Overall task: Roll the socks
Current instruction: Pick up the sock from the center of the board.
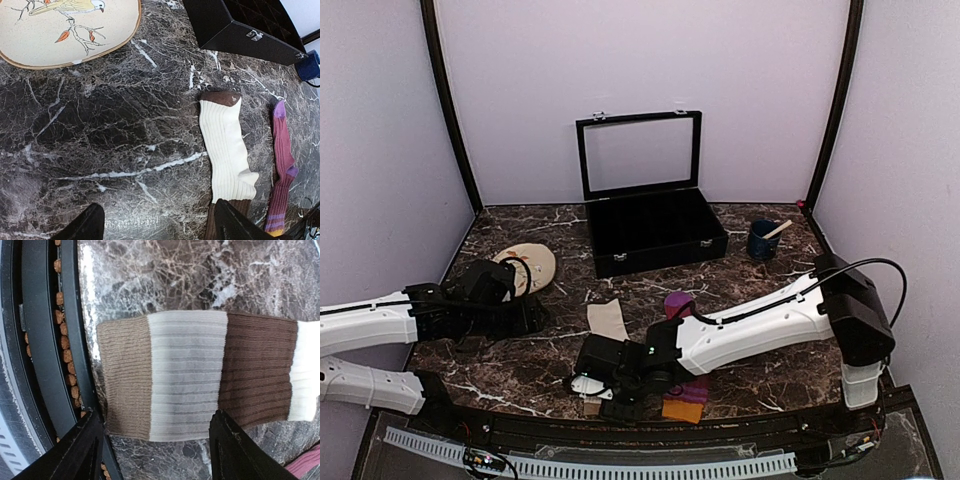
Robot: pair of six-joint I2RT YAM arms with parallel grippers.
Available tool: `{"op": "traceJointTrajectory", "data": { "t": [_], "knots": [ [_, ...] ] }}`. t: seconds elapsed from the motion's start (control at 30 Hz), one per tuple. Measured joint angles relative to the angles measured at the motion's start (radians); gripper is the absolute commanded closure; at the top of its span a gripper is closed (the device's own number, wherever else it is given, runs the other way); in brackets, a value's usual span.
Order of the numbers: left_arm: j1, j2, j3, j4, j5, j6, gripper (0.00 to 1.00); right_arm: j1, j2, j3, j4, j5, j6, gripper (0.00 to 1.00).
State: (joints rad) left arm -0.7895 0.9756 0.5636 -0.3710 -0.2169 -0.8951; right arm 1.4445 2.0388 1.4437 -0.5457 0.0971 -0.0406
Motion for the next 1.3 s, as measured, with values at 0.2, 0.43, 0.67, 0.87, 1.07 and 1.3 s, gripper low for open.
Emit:
{"op": "traceJointTrajectory", "data": {
  "t": [0.2,0.43,0.67,0.87,1.07,1.3],
  "knots": [
    [0.0,-0.005,0.0,-0.005,-0.014,0.0,0.22,-0.002,0.014,0.0,0.0,-0.023,-0.005,0.39],
    [0.002,-0.008,0.0,-0.007,-0.028,0.0,0.22,-0.003,0.018,-0.003,0.0,-0.041,-0.01,0.53],
    [0.011,-0.017,0.0,-0.022,-0.036,0.0,0.22,-0.003,0.024,-0.015,0.012,-0.061,-0.011,0.68],
    [0.013,-0.02,0.0,-0.023,-0.039,-0.002,0.22,-0.003,0.024,-0.02,0.027,-0.068,-0.011,0.94],
    [0.017,-0.019,0.0,-0.022,-0.039,-0.003,0.22,-0.005,0.024,-0.021,0.026,-0.069,-0.012,1.0],
    [0.018,-0.018,0.0,-0.02,-0.039,-0.003,0.22,-0.008,0.023,0.008,-0.04,-0.114,-0.002,1.0]
  ]
}}
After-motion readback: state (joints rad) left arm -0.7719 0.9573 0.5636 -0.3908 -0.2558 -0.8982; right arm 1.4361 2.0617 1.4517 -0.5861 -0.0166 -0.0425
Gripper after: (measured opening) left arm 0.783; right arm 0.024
